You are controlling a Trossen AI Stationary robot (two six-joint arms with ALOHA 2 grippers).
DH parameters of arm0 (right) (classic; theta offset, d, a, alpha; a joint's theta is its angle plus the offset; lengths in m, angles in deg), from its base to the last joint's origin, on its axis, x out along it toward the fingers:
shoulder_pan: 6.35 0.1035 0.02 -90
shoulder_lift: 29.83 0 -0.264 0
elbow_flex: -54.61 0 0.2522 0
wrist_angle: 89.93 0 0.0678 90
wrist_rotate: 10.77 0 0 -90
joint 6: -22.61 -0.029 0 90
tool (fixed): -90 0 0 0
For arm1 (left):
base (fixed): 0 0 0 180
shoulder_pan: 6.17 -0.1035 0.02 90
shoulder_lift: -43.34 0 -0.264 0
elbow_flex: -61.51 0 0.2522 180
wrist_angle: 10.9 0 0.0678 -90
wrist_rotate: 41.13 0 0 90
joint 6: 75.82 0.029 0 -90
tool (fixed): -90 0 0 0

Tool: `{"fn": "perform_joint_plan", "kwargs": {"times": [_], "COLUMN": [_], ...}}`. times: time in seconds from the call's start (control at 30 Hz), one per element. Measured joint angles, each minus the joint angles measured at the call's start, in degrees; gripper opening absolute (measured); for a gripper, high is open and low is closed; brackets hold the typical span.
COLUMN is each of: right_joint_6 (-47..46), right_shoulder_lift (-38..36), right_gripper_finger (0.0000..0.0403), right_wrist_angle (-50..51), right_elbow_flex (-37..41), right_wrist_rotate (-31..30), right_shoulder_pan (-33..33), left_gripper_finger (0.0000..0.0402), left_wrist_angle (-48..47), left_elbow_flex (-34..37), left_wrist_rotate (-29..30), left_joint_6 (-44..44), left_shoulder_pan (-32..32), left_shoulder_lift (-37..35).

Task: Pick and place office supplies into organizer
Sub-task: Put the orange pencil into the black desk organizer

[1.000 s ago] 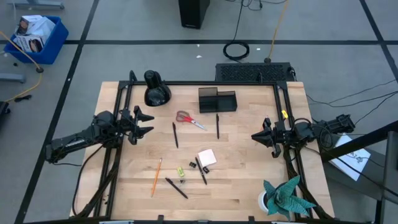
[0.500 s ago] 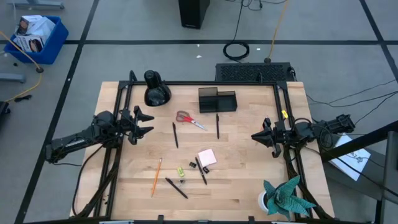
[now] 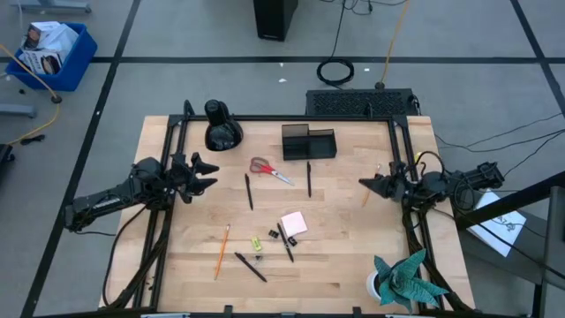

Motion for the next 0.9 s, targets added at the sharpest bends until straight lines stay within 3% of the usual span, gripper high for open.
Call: {"fn": "perform_joint_plan", "kwargs": {"times": [0.27,0.5,0.63,0.83,0.9], "right_joint_6": [-13.2,-10.9,-12.1,-9.4,-8.7], "right_shoulder_lift": [0.7,1.8,2.1,2.6,2.8], "right_gripper_finger": [0.0034,0.0034,0.0034,0.0034,0.0034], "right_wrist_angle": [-0.4,-0.7,-0.9,-0.9,-1.0], "right_elbow_flex": [0.0,0.0,0.0,0.0,0.0], "right_wrist_rotate": [-12.3,-11.9,-13.1,-13.3,-15.8], "right_shoulder_pan": [0.0,0.0,0.0,0.0,-0.2], "left_gripper_finger": [0.0255,0.0255,0.0255,0.0255,0.0255], "left_wrist_angle": [10.1,14.0,13.0,11.6,11.6], "left_elbow_flex": [0.0,-0.1,0.0,0.0,0.0], "left_wrist_rotate": [14.0,17.6,14.3,14.7,14.9], "left_joint_6": [-30.6,-38.9,-41.0,-40.2,-39.7], "left_shoulder_pan": [0.0,-0.1,0.0,0.0,0.0], "left_shoulder_lift": [0.0,0.0,0.0,0.0,0.0]}}
